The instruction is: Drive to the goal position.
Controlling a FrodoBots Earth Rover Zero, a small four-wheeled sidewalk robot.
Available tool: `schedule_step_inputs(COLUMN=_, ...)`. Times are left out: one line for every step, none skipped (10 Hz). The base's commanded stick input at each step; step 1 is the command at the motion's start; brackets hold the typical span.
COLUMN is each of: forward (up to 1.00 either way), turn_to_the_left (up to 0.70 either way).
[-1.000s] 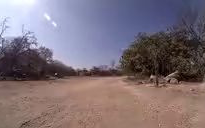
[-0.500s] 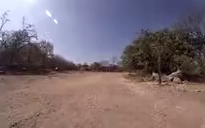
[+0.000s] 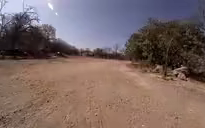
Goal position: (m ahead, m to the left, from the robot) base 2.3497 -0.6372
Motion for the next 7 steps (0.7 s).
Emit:
schedule_step_inputs(forward=0.5, turn_to_the_left=0.0)
schedule_step_inputs(forward=0.5, turn_to_the_left=0.0)
schedule_step_inputs(forward=0.5, turn_to_the_left=0.0)
schedule_step_inputs(forward=0.5, turn_to_the_left=0.0)
schedule_step_inputs(forward=0.5, turn_to_the_left=0.0)
schedule_step_inputs(forward=0.5, turn_to_the_left=0.0)
schedule_step_inputs(forward=0.5, turn_to_the_left=0.0)
